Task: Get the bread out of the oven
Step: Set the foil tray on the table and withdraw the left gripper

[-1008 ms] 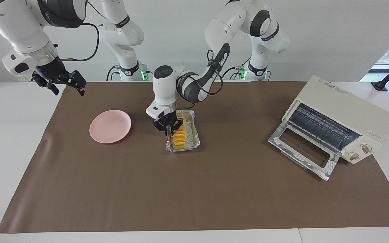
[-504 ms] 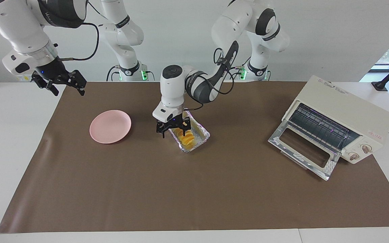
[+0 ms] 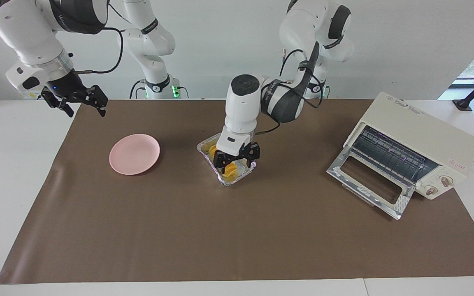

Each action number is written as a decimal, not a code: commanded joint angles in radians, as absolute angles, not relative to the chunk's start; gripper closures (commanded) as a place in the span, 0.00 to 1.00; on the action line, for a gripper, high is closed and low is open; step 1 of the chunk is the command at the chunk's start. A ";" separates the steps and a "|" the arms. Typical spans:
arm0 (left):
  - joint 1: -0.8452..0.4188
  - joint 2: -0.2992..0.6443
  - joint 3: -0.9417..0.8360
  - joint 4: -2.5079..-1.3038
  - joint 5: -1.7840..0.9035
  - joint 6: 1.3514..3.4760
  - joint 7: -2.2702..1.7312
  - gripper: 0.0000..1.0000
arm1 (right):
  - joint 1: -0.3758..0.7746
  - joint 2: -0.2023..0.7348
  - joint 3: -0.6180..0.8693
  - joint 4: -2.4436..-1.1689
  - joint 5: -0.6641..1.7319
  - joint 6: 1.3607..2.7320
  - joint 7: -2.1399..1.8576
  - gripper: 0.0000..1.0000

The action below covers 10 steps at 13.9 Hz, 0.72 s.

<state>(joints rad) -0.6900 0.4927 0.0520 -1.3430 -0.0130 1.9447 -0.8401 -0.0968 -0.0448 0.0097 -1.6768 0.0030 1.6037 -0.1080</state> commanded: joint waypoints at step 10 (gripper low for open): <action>-0.192 0.180 0.046 -1.445 -0.029 1.566 -0.177 0.00 | 0.158 0.182 0.023 -1.779 0.015 1.931 -0.241 0.00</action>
